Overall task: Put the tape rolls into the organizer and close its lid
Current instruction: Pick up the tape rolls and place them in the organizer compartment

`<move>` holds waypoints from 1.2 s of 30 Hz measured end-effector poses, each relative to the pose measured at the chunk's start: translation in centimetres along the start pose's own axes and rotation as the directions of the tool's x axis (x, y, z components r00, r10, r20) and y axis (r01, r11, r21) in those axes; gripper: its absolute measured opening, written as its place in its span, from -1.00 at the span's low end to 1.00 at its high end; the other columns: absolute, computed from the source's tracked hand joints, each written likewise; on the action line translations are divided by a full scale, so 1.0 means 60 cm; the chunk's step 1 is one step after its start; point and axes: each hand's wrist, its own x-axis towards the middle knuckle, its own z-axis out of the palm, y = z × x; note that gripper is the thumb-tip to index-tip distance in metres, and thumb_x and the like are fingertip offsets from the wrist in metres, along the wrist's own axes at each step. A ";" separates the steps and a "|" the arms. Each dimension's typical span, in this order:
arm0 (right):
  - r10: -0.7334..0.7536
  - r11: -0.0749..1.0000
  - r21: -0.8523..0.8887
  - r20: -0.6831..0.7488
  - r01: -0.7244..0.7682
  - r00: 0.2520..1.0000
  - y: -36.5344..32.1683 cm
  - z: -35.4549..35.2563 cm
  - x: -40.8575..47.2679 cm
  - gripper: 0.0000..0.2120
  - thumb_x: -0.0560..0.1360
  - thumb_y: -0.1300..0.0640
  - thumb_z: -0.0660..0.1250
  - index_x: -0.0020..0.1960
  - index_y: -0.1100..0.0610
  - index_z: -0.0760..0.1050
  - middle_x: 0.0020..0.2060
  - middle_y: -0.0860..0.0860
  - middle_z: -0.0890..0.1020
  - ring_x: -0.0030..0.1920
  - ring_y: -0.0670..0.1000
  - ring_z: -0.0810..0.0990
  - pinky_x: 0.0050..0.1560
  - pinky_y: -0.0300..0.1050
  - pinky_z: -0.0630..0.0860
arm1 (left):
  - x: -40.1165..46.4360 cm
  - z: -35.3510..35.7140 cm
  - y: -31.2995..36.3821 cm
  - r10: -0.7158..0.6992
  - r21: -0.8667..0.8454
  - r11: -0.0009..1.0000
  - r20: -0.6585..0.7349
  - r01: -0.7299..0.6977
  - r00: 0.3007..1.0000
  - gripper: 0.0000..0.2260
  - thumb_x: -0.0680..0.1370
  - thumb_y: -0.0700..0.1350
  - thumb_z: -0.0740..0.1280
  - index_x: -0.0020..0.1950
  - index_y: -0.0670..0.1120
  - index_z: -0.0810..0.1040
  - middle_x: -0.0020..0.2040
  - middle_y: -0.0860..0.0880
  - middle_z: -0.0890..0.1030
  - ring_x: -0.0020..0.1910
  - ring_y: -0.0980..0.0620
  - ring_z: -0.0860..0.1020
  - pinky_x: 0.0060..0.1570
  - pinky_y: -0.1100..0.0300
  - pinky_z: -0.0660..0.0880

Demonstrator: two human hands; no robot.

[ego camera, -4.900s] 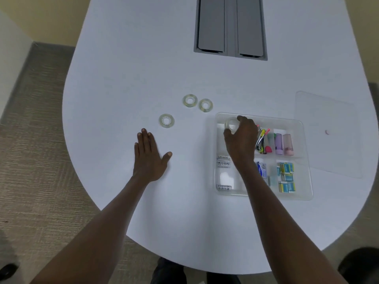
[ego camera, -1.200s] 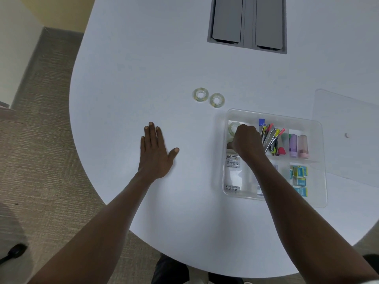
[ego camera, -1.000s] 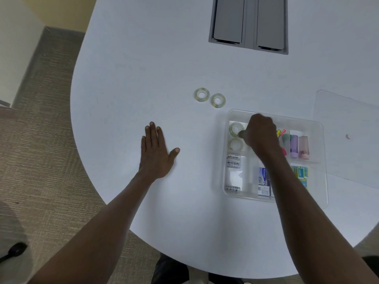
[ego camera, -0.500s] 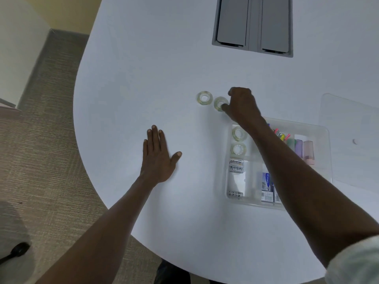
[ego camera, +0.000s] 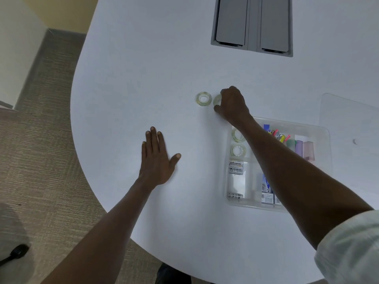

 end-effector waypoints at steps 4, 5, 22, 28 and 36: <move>0.031 0.992 0.130 -0.159 -0.010 0.987 0.000 -0.038 -0.038 -0.51 0.39 0.18 0.38 0.29 0.25 0.41 0.16 0.24 0.46 0.18 0.25 0.46 0.17 -0.01 0.40 | 0.000 -0.004 0.003 -0.003 -0.024 1.000 0.016 0.003 1.000 -0.20 0.58 0.27 0.04 0.55 -0.24 -0.23 0.56 -0.22 -0.30 0.55 -0.16 -0.30 0.51 -0.09 -0.18; 0.051 0.987 0.157 -0.200 -0.019 0.979 0.002 -0.049 -0.052 -0.50 0.38 0.18 0.39 0.29 0.23 0.42 0.16 0.23 0.47 0.19 0.24 0.46 0.17 -0.02 0.39 | -0.001 -0.004 0.003 -0.002 -0.025 1.000 0.011 0.002 1.000 -0.20 0.58 0.26 0.04 0.55 -0.24 -0.22 0.56 -0.22 -0.29 0.55 -0.17 -0.28 0.51 -0.10 -0.16; 0.193 0.976 0.126 -0.094 -0.180 0.977 0.084 -0.009 -0.198 -0.56 0.35 0.17 0.43 0.19 0.31 0.49 0.05 0.26 0.58 0.09 0.23 0.55 0.13 -0.01 0.46 | -0.002 -0.008 0.008 -0.024 -0.008 1.000 0.040 0.025 0.999 -0.19 0.58 0.26 0.05 0.54 -0.25 -0.22 0.56 -0.23 -0.27 0.55 -0.18 -0.28 0.51 -0.12 -0.14; 0.132 0.989 0.083 -0.102 -0.124 0.986 0.088 0.017 -0.181 -0.67 0.37 0.21 0.39 0.07 0.35 0.47 -0.03 0.25 0.53 -0.04 0.25 0.53 -0.03 0.02 0.45 | -0.001 -0.009 0.008 -0.030 -0.022 0.999 0.048 0.031 0.998 -0.19 0.58 0.27 0.05 0.55 -0.23 -0.24 0.56 -0.21 -0.30 0.55 -0.15 -0.31 0.50 -0.10 -0.17; 0.143 0.986 0.096 -0.082 -0.135 0.986 0.092 0.025 -0.172 -0.63 0.39 0.17 0.41 0.10 0.35 0.46 -0.01 0.26 0.51 -0.03 0.27 0.52 0.00 0.07 0.50 | 0.000 -0.006 0.005 -0.029 -0.013 0.999 0.041 0.029 0.999 -0.19 0.58 0.27 0.05 0.55 -0.23 -0.24 0.56 -0.21 -0.29 0.55 -0.16 -0.30 0.51 -0.11 -0.17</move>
